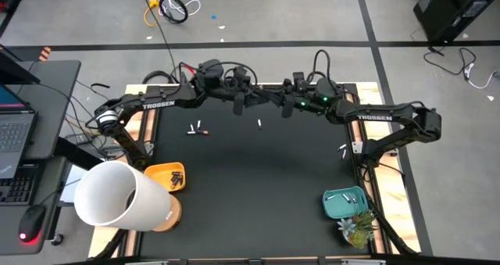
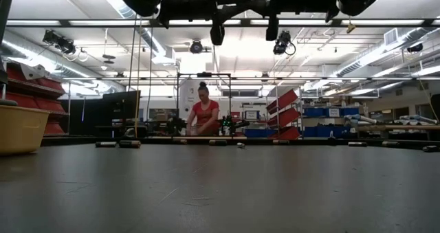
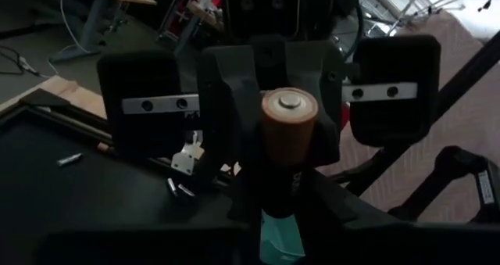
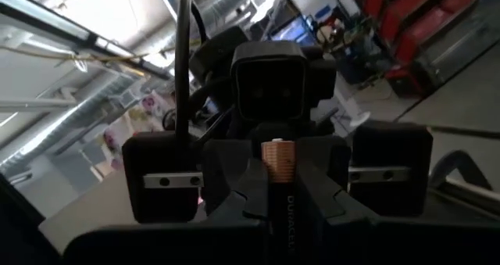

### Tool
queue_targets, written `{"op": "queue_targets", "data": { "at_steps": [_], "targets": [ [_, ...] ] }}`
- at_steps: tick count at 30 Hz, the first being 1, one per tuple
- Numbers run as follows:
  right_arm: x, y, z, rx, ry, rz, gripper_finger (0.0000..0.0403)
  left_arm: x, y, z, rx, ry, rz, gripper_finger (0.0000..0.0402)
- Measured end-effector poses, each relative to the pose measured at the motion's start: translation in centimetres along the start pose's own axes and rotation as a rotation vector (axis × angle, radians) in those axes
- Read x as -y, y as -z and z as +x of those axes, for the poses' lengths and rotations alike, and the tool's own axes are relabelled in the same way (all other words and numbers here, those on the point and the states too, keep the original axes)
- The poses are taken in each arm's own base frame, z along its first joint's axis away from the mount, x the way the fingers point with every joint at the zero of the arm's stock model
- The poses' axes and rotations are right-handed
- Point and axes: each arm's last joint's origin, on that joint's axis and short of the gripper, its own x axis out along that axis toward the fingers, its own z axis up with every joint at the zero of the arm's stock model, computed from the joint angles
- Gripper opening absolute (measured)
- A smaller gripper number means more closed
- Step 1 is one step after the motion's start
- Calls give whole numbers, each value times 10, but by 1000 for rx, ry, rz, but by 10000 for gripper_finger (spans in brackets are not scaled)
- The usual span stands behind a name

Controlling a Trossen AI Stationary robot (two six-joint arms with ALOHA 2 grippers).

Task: Sort batteries
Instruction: Put the black battery into the yellow bin

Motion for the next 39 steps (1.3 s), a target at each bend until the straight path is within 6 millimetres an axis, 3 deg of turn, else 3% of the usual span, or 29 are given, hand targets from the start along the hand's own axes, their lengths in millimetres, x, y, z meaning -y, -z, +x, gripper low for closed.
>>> {"op": "queue_targets", "data": {
  "at_steps": [12, 22, 28, 34, 39],
  "targets": [
    [-2, 0, -4, -38, 27, -17, 35, -1, 1, 1, -5, -9, 18, 64],
    [0, -1, -5, -35, 30, -6, 122, -3, 1, 0, -2, -21, 23, 64],
    [0, -4, -8, -40, 37, -6, 144, -3, 2, -1, -18, -32, 11, 64],
    [-3, -16, -28, -89, 109, -5, 142, 12, -2, -29, -162, -72, 34, 64],
    [-6, -22, -50, -134, 231, -27, 142, 40, 11, -77, -442, -156, 83, 64]
  ]
}}
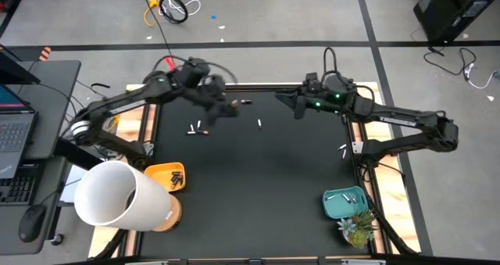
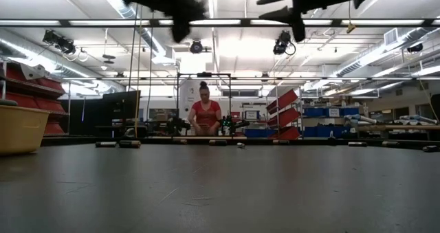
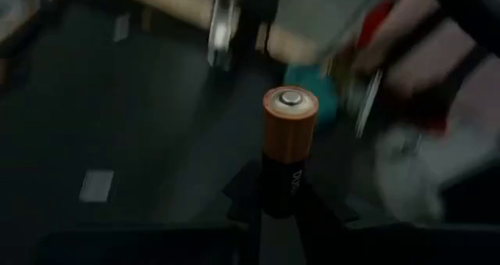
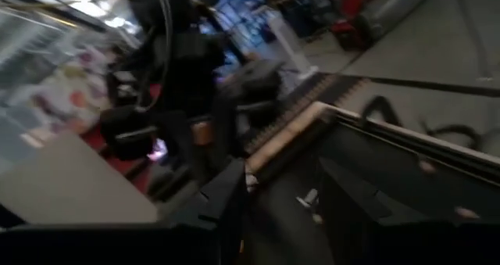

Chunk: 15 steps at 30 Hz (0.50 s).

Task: Sort batteries
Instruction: Put the black battery into the yellow bin

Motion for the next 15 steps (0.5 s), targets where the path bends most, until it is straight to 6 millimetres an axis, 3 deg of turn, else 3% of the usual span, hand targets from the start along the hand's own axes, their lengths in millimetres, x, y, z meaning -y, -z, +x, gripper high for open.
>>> {"op": "queue_targets", "data": {
  "at_steps": [7, 15],
  "targets": [
    [5, -10, -21, 61, 148, -54, 142, 27, 65, -36, -529, -90, -20, 64],
    [11, -11, -28, 44, 218, -55, 142, 48, 137, -74, -817, -78, -163, 64]
  ]
}}
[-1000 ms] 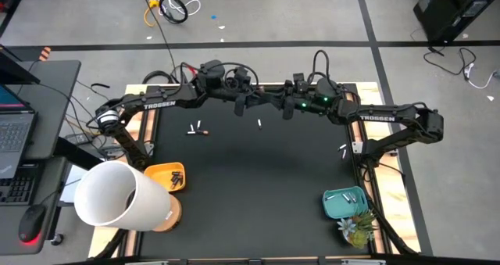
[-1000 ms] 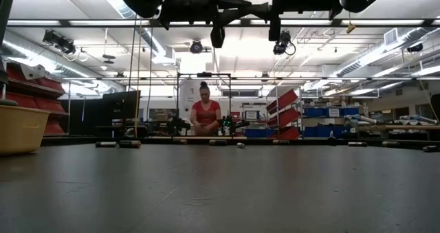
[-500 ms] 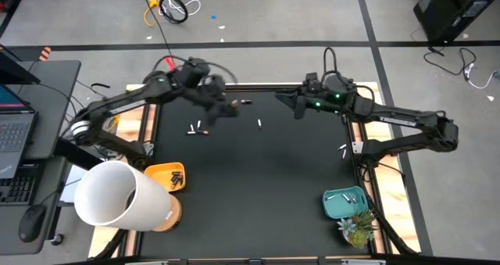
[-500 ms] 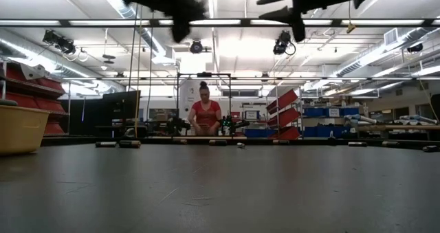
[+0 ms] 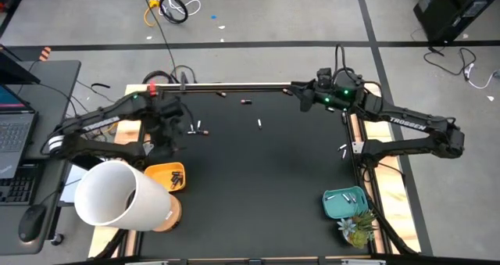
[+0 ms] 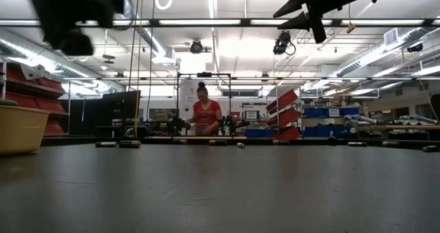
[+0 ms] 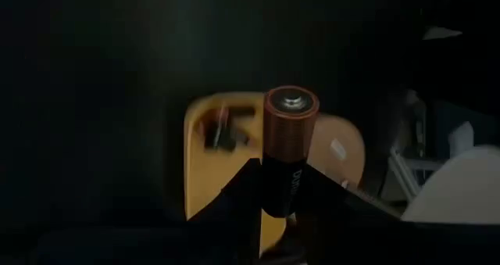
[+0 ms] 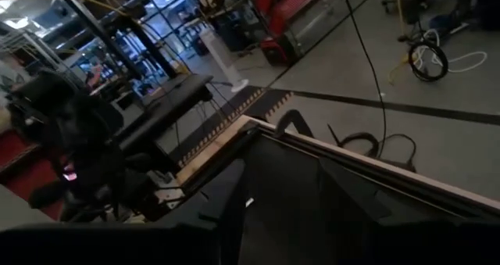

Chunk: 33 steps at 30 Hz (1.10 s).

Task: Sort batteries
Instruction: Put the black battery into the yellow bin

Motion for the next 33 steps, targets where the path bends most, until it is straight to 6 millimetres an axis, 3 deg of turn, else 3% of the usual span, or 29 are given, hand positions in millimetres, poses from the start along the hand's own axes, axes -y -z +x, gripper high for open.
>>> {"op": "queue_targets", "data": {
  "at_steps": [6, 10, 21, 27, 33],
  "targets": [
    [-3, 2, 0, -9, -11, -4, 142, -4, 41, 24, -19, 20, -142, 64],
    [-5, 3, 0, -17, -19, -3, 142, -5, 57, 35, -40, 30, -186, 64],
    [-4, 3, 0, -8, -1, 21, 142, -2, 37, 49, -87, -40, -308, 64],
    [-4, 3, 0, -6, 0, 42, 142, 4, 22, 50, 15, -38, -607, 64],
    [-4, 2, 0, -1, -4, 25, 142, 14, 28, 45, 173, -91, -845, 64]
  ]
}}
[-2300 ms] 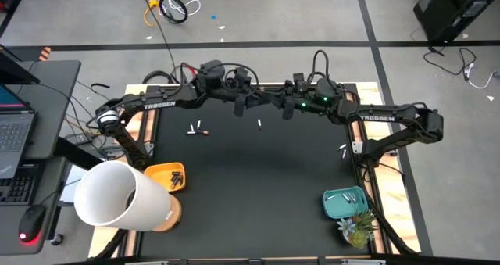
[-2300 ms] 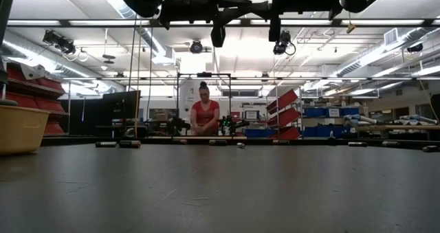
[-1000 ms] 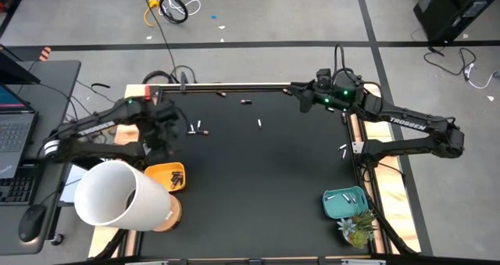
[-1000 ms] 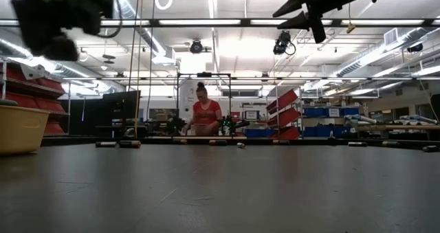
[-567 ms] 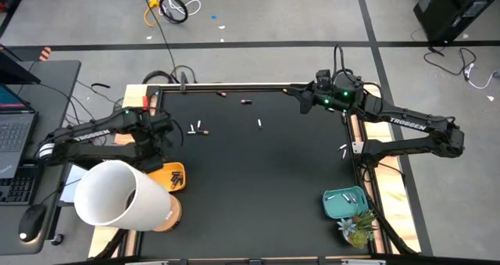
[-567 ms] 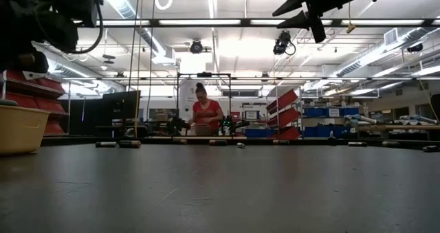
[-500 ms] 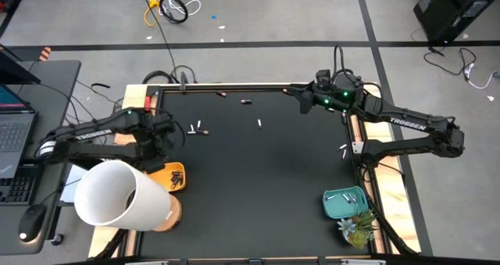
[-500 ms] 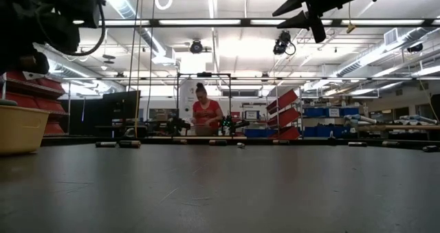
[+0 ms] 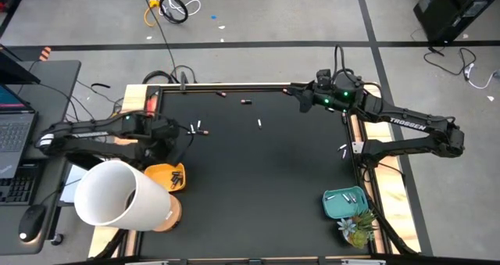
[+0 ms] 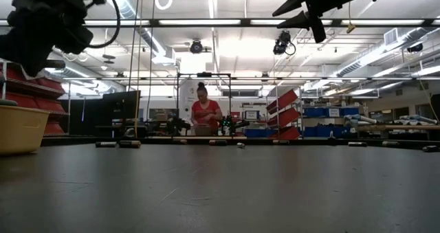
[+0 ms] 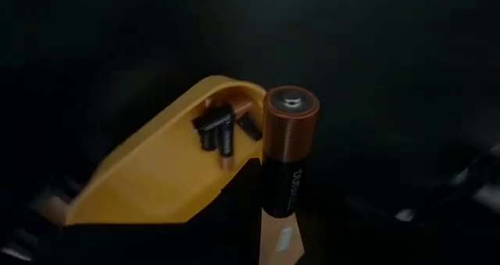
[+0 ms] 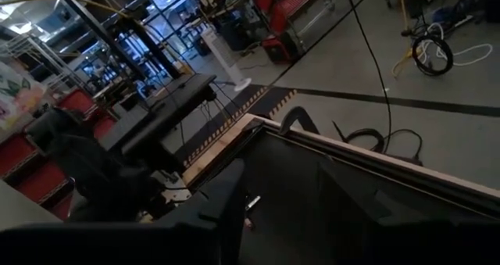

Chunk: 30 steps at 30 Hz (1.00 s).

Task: Sort batteries
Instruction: Put the black battery into the yellow bin

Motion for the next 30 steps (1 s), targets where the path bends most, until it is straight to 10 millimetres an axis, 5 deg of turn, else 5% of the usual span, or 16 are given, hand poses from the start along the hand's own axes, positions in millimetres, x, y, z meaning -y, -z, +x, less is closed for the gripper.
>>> {"op": "queue_targets", "data": {
  "at_steps": [12, 30],
  "targets": [
    [-6, 4, -1, -113, -180, -18, 142, 12, 24, 13, 23, 1, -311, 64],
    [-12, 0, -2, -119, -305, -48, 142, 5, 53, 47, 100, -118, -464, 64]
  ]
}}
